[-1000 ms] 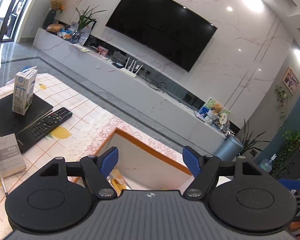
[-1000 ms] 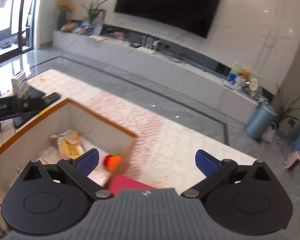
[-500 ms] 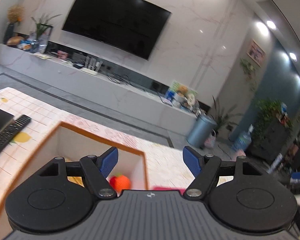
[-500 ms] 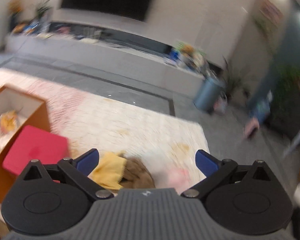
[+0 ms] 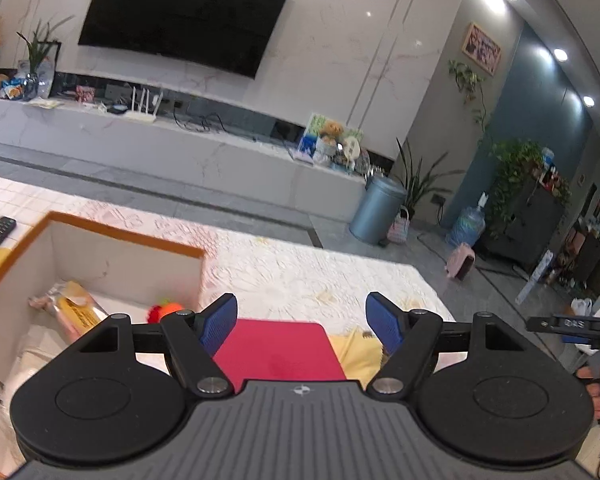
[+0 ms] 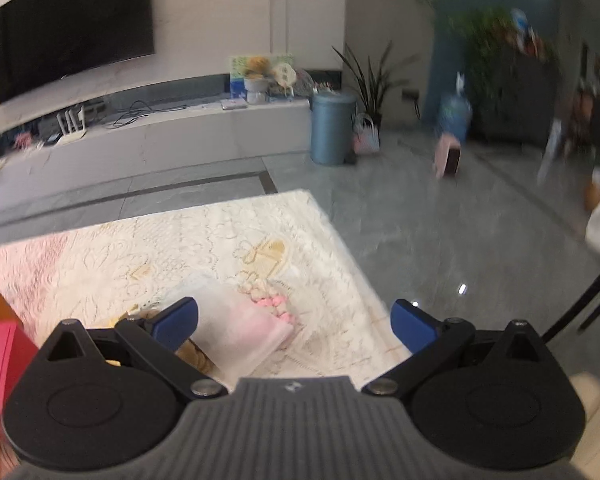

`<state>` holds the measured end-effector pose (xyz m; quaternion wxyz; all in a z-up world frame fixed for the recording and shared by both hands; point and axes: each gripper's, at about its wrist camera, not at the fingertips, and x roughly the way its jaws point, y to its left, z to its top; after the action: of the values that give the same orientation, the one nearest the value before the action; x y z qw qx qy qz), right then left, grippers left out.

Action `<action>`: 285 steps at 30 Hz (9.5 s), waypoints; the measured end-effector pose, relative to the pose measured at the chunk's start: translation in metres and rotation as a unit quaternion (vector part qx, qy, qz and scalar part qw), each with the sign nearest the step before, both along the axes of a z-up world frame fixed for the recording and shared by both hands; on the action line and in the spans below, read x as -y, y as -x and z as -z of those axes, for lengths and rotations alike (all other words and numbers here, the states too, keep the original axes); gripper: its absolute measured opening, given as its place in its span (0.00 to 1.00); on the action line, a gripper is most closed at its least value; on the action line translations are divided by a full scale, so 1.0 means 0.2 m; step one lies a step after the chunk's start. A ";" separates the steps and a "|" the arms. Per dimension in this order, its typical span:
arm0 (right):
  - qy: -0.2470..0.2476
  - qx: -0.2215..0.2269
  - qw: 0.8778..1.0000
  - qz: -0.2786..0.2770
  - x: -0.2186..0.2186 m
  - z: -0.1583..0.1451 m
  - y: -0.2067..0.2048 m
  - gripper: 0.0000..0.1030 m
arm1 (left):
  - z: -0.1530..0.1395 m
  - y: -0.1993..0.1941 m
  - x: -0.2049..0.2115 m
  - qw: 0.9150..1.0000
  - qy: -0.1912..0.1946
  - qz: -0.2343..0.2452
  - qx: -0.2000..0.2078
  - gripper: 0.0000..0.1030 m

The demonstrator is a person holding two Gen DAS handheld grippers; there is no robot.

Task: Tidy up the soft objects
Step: 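Move the right tool back to the yellow cloth on the bed, then grasp the yellow cloth with the right tool, then lift the yellow cloth with the right tool while the left tool reaches the brown towel bear, then grasp the brown towel bear with the left tool, then carry the towel bear in the left tool while the right tool carries the cloth to the box, then open the left tool to drop the bear while the right tool releases the cloth into the box, then move the right tool back to the pink crocheted ball on the bed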

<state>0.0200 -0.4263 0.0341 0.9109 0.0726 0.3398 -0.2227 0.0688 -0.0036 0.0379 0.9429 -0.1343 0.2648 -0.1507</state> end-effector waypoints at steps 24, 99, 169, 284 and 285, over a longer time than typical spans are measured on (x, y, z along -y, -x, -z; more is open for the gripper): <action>-0.005 -0.097 0.982 -0.161 -0.53 0.72 -0.65 0.98 | 0.20 -0.14 0.16 1.000 -0.020 0.009 0.005 0.84; -0.084 -0.072 0.979 -0.173 -0.45 0.53 -0.38 0.01 | 0.06 0.05 0.13 0.999 -0.011 -0.012 0.032 0.84; -0.161 -0.028 0.985 -0.049 0.26 0.56 0.12 0.04 | 0.77 -0.38 1.37 0.857 -0.458 0.234 -0.023 0.63; 0.099 -0.135 0.884 -0.436 -2.07 0.29 -1.03 0.97 | 0.17 -0.15 -0.92 0.979 -0.055 -0.191 -0.041 0.90; 0.094 -0.132 0.886 -0.434 -2.07 0.28 -1.02 0.97 | 0.17 -0.14 -0.93 0.979 -0.050 -0.192 -0.041 0.90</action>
<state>0.2245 -0.0127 -0.0213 0.8658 -0.1986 0.4317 0.1568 0.0976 0.1819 0.0044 0.9482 -0.1416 0.2796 0.0517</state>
